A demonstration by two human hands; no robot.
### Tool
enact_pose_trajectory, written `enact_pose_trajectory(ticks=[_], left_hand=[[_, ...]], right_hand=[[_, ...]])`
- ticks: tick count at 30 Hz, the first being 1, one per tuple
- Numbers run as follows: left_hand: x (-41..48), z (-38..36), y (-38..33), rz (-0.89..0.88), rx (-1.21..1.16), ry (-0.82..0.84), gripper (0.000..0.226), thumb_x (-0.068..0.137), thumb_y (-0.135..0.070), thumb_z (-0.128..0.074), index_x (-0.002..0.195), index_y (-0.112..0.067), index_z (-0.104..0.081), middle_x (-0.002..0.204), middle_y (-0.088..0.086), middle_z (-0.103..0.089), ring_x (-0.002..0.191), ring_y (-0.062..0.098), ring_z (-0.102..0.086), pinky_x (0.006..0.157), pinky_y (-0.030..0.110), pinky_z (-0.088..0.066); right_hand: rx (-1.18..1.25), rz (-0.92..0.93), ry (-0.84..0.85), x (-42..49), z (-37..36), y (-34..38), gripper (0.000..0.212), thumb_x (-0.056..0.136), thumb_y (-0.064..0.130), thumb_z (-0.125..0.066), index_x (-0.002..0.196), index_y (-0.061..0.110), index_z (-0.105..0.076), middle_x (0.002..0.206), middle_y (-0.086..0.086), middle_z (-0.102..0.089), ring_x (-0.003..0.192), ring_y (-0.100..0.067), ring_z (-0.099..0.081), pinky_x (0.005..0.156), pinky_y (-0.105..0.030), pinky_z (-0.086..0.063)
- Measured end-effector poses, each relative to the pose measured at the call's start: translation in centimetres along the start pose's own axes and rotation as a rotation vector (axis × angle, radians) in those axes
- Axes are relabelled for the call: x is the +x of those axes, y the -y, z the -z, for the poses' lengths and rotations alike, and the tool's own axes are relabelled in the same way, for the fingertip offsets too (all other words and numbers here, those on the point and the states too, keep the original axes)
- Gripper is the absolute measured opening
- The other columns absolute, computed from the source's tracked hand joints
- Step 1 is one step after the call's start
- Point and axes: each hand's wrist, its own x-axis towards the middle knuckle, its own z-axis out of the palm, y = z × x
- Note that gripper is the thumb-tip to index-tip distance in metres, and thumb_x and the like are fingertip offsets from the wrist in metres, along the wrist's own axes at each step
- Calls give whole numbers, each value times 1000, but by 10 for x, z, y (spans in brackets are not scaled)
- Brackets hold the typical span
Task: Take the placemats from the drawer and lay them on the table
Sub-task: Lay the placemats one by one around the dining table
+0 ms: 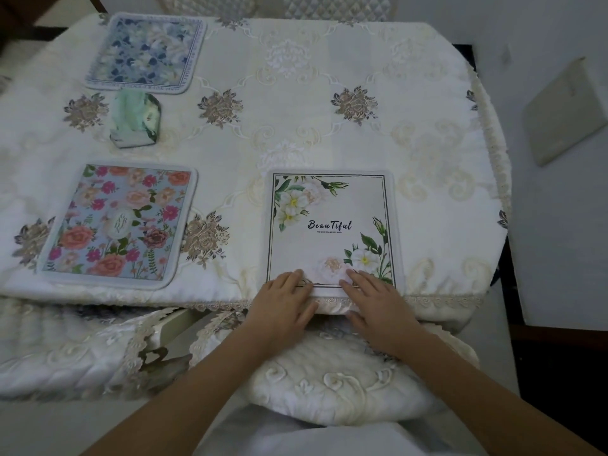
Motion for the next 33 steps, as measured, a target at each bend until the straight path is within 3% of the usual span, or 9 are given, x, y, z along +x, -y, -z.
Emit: enact_pose_trajectory(ticks=[6,14,19,23,27,33], left_hand=[[-13,2,19,1,-45,-20,56,95,-55,-25,125,-24,-59,141,3,-49,127,25,-47,98,41,-43],[1,-7,-6,-233,-37,-51,47,100,-47,-34,128,-16,-56,125,4,-55,111,23,-50,94,34,-43],[-5,-6,16,-154,-45,-38,44,98,-47,-33,116,-17,-61,127,3,-54,110,24,-52,91,41,-47],[-15,-1,39,-44,-35,-37,55,96,-54,-24,117,-20,-62,129,1,-52,112,23,-52,87,41,-51],[-20,-2,46,6,-19,-83,50,96,-53,-30,111,-19,-62,127,3,-53,111,25,-54,82,41,-53],[-16,-3,46,55,15,-58,56,93,-55,-27,126,-19,-55,138,7,-49,123,29,-49,90,42,-48]], right_hand=[[20,-57,1,-16,7,-15,59,90,41,-41,145,20,-44,154,-3,-38,140,-25,-35,109,-46,-39],[34,96,32,5,3,20,55,89,41,-35,139,22,-48,147,-1,-44,133,-23,-39,104,-42,-40],[16,35,58,-9,6,-9,57,89,43,-32,138,21,-50,148,-3,-44,133,-24,-41,102,-43,-43],[28,-65,30,-29,14,-35,51,92,36,-42,140,20,-50,150,-5,-42,135,-25,-40,104,-42,-42],[47,-168,21,-37,16,-43,58,93,42,-34,146,20,-43,154,-4,-36,139,-23,-34,108,-41,-39],[41,-195,-6,-33,14,-42,71,88,51,-21,147,17,-38,155,-7,-34,140,-25,-34,110,-42,-38]])
